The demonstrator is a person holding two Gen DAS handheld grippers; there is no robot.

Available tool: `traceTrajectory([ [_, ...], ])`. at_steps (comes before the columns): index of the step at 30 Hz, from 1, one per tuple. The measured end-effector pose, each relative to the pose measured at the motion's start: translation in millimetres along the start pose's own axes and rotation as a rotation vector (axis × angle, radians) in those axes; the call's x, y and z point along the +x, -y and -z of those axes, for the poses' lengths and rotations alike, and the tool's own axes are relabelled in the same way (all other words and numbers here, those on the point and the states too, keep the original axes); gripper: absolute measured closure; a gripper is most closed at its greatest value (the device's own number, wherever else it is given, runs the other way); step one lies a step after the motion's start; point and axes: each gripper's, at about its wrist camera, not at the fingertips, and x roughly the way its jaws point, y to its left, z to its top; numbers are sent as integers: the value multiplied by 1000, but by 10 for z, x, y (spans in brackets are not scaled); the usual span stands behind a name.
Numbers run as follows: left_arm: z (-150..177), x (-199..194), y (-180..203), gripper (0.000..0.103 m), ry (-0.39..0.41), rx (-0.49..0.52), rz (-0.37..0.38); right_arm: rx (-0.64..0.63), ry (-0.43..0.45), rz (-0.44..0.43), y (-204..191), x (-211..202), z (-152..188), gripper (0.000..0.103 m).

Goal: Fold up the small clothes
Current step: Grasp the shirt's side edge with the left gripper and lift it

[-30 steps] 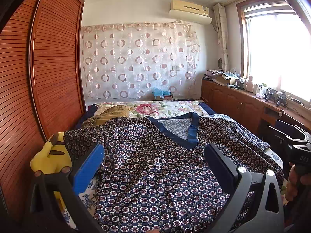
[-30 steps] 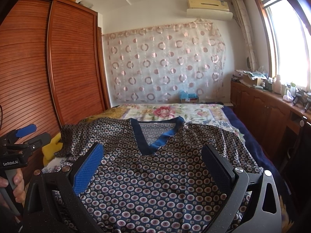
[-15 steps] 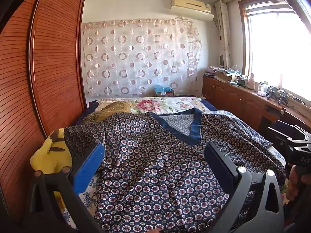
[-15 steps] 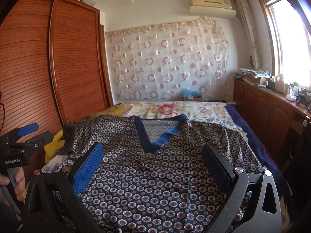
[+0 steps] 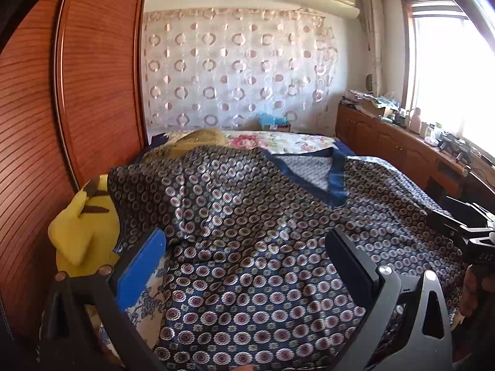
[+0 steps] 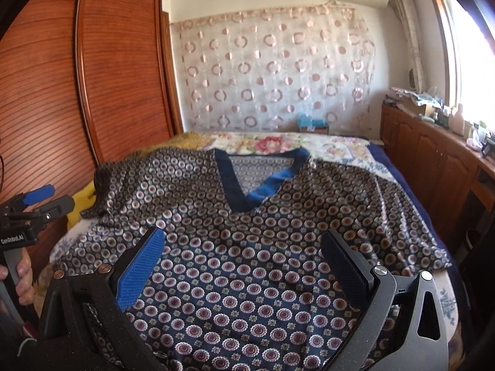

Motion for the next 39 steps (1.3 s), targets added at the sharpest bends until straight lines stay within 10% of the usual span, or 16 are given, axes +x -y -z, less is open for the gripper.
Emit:
traceTrajectory([
  [30,14,937,-1610,0,-268,-114,-21,-136,-98,-62,-375,720,109,0],
  [39,270,1198,-1958,45,-382,-271,87,-153,-113,-69,-409,840,124,0],
])
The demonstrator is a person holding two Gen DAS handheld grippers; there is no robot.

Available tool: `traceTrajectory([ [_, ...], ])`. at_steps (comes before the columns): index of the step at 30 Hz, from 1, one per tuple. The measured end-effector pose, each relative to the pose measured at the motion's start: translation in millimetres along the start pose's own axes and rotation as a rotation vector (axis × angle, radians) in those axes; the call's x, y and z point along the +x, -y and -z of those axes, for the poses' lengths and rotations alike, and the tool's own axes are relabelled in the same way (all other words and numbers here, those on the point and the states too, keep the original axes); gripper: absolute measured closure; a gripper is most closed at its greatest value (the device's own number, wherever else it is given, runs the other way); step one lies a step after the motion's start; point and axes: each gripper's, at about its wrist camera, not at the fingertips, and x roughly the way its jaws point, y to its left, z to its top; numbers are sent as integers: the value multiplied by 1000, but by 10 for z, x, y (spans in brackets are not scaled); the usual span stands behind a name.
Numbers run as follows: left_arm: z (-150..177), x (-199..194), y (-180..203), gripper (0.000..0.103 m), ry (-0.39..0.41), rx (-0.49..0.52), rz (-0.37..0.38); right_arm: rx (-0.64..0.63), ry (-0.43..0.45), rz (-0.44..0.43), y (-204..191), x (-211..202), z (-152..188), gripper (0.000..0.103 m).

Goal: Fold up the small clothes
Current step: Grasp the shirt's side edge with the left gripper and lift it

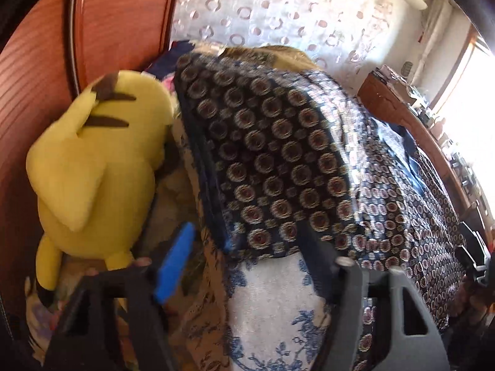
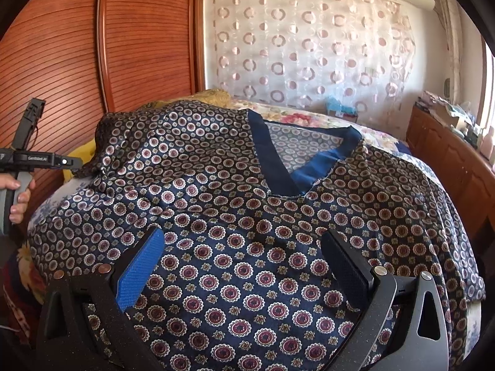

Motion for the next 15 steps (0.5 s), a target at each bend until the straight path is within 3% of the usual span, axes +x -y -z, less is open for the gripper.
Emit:
traceTrajectory([
  [6,15,88,-128,53,-25,-52,31,2,-5,2,-12,22,19,0],
  [8,3,58,-107,74,-9,-38,36,6,-9,-2,-7,32,22,0],
  [9,0,46,-78,77,-7,-21,33,8,-11,-2,-2,35,25,0],
  [11,-8,25,0,95,-7,18,23,11,-14,-9,5,44,28,0],
  [15,-61,-109,208,100,42,100,-38,18,-22,-9,13,76,26,0],
])
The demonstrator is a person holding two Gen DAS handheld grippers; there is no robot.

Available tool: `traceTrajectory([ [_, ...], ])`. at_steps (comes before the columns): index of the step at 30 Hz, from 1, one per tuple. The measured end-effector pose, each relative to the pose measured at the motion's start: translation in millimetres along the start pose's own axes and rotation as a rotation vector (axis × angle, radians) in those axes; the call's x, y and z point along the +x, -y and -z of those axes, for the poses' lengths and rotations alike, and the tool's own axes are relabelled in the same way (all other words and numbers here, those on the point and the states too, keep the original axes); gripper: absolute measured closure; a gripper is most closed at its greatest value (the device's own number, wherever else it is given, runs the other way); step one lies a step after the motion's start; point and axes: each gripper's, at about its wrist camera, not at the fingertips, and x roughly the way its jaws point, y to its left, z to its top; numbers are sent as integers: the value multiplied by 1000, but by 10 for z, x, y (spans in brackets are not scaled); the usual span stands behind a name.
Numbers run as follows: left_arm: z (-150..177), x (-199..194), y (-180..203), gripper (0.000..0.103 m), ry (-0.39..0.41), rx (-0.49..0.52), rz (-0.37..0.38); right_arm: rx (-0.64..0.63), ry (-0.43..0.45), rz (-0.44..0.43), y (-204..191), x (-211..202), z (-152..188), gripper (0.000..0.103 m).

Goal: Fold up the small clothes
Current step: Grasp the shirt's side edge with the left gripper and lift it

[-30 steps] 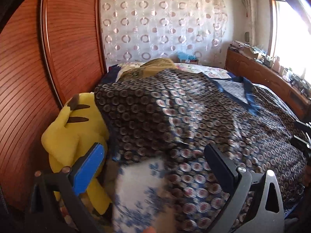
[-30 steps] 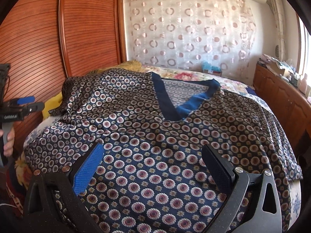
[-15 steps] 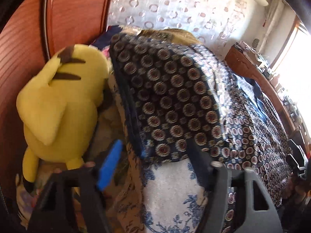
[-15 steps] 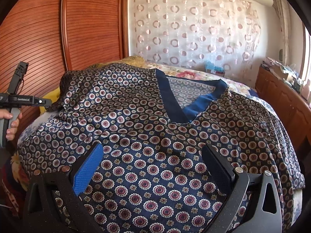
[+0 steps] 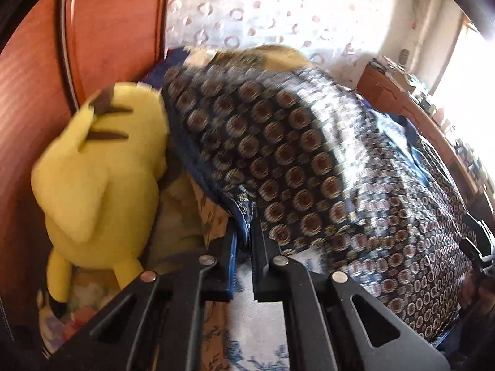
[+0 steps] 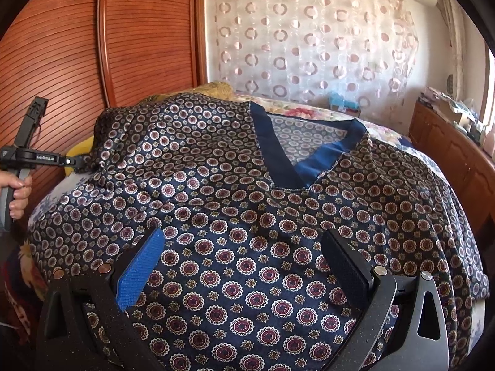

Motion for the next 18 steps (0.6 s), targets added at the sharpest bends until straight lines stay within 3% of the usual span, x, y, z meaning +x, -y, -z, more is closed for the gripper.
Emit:
traceTrajectory([
  [4,-150,-275,217,100,97,51,-18,7,-3,-3,8,18,9,0],
  [8,-401,-466,594,100,162,135,24,9,-10,-4,-4,36,14,0],
  [14,-661,-425,1242,100,193,278,60,7,-12,-6,-12,52,16,0],
  [18,-653,-312,1600,98,168,381,86,7,-14,-9,-8,50,26,0],
])
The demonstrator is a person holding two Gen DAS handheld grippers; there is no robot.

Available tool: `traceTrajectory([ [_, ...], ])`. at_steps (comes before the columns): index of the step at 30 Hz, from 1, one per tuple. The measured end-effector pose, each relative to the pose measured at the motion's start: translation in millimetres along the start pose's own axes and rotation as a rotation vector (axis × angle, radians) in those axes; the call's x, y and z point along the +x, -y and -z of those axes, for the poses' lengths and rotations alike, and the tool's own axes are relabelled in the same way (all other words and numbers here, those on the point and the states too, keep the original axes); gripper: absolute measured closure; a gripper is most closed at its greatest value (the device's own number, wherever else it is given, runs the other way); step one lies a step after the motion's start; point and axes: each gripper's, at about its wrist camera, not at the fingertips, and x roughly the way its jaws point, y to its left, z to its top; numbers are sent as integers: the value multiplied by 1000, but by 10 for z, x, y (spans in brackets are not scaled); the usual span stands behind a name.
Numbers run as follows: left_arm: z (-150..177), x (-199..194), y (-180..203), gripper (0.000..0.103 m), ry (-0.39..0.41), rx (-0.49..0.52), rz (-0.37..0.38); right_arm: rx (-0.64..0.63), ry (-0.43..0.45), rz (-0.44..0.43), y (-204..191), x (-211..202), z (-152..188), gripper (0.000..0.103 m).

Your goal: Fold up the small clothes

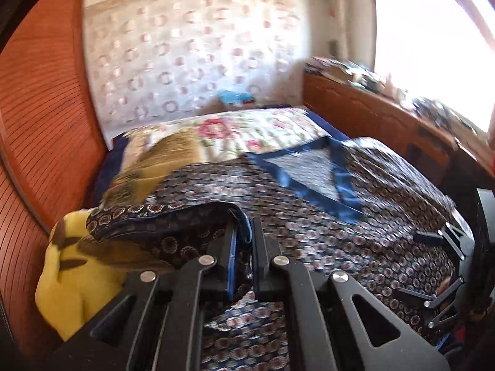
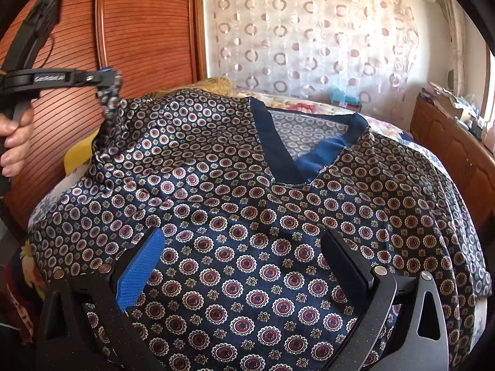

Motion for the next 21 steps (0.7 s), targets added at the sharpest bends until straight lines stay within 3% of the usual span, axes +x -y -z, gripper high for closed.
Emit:
traceTrajectory([
  [1,-2,22,39,96,-8,10,8,1,0,-1,-3,-5,5,0],
  [3,10,27,67,83,-26,12,30,1,0,-1,-5,-5,4,0],
  [4,25,-6,73,70,-27,4,32,2,1,-3,-6,-4,4,0],
  [5,40,-46,60,63,-24,-5,33,3,1,-4,0,-6,7,0],
  [9,148,-231,-73,49,-10,-48,-13,2,2,-3,1,-11,10,0],
  [17,616,-582,-370,47,11,-169,-71,3,0,-4,9,-25,-8,0],
  [21,824,-677,-469,47,25,-216,-96,-21,-3,-45,-19,-43,-126,3],
])
